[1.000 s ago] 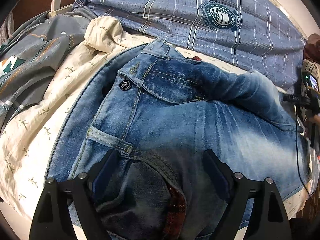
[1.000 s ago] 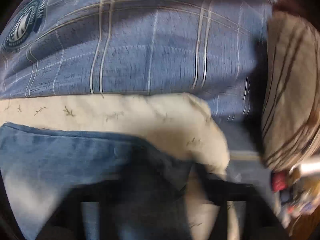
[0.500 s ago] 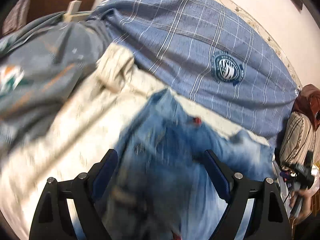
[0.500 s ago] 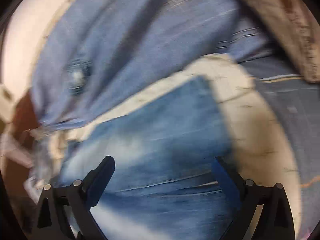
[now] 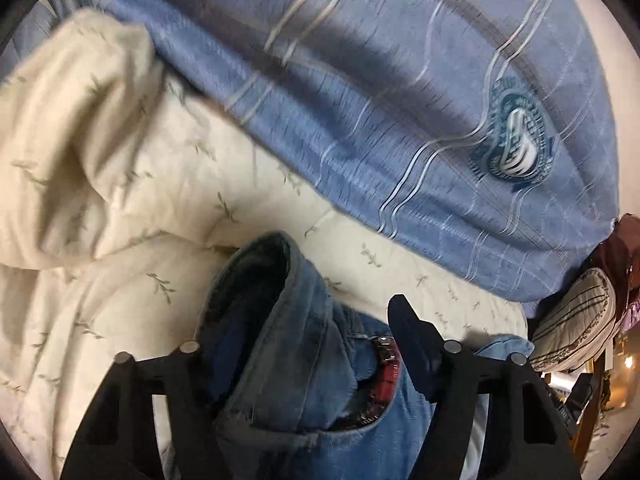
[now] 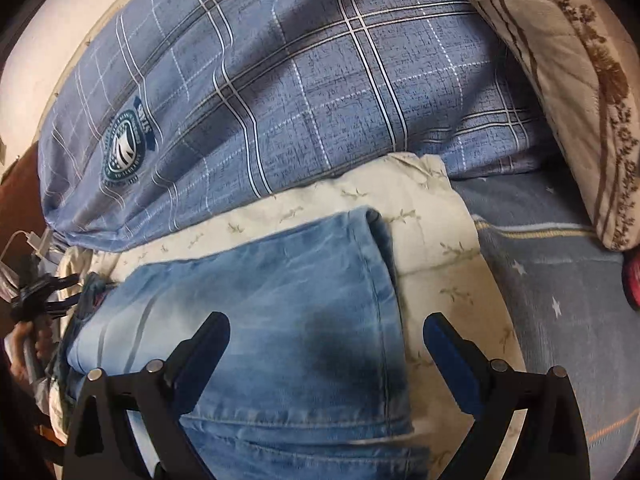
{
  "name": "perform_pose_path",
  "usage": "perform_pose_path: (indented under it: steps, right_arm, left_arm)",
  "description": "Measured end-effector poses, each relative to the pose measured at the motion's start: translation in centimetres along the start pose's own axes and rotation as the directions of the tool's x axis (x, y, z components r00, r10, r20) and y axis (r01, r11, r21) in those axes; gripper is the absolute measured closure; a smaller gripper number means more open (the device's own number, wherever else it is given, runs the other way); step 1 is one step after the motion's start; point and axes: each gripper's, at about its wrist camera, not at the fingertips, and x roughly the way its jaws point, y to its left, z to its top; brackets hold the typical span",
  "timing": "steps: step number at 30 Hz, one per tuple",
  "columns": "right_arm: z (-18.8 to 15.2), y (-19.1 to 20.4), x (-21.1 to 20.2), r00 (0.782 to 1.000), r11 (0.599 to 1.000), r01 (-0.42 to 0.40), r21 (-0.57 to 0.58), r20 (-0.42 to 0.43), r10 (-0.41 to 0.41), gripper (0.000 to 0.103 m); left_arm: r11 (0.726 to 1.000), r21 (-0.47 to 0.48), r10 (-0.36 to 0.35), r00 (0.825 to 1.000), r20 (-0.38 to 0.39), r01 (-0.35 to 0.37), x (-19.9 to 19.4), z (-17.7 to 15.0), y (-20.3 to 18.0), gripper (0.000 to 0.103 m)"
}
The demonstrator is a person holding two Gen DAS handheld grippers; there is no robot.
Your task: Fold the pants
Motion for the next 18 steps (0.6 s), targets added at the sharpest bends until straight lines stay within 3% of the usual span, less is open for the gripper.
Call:
perform_pose_path:
  steps: [2,3,8,11,13,14,16,17,18]
  right_arm:
    - [1.0,-0.7,0.5,1.0,1.0,-0.008,0.018,0.001,0.008,0.004]
    - [1.3,-0.9,0.7,1.0,0.999,-0.012,0.031,0.004,0.012,0.004]
    - [4.0,-2.2,3.0,1.0,0.995,-0.014,0.097,0.01,0.013,0.004]
    - [4.9,-0.9,4.7,1.0,0.999,0.009,0.047,-0.011,-0.008,0.005]
    - [4.9,0.2,5.8,0.996,0.997,0.073,-0.004,-0.049,-0.073,0.043]
    - [4.7,0.7,6.6,0.989,0.992,0.122,-0.027,-0.079,-0.124,0.08]
    - [4.5,1.1,6.8,0.984,0.987,0.152,-0.041,-0.086,-0.155,0.082]
    - [4.5,1.8,6.1,0.979,0.979,0.191,-0.076,-0.054,-0.195,0.083]
    - [4.5,2.5,5.0,0.972,0.967,0.234,-0.102,-0.003,-0.235,0.083]
  left_arm:
    - [0.998,0.025,0.05,0.999,-0.003,-0.05,0.7,0.1,-0.1,0.09]
    - [0.997,0.035,0.07,0.998,-0.006,-0.07,1.1,0.0,-0.1,0.095]
    - [0.994,0.045,0.095,0.995,0.028,-0.096,1.5,0.0,0.2,0.097]
    - [0.995,0.041,0.091,0.994,0.057,-0.094,1.1,0.1,0.2,0.097]
    - [0.993,0.033,0.111,0.991,0.076,-0.114,0.9,0.2,0.3,0.098]
    - [0.99,0.028,0.133,0.987,0.094,-0.136,0.7,0.1,0.2,0.098]
    - [0.977,0.036,0.201,0.962,0.183,-0.211,-0.8,-0.1,-0.5,0.098]
    - [0.959,0.063,0.252,0.931,0.264,-0.277,-2.1,-0.4,-1.5,0.098]
    - [0.937,0.089,0.287,0.888,0.358,-0.338,-3.6,-1.0,-2.6,0.098]
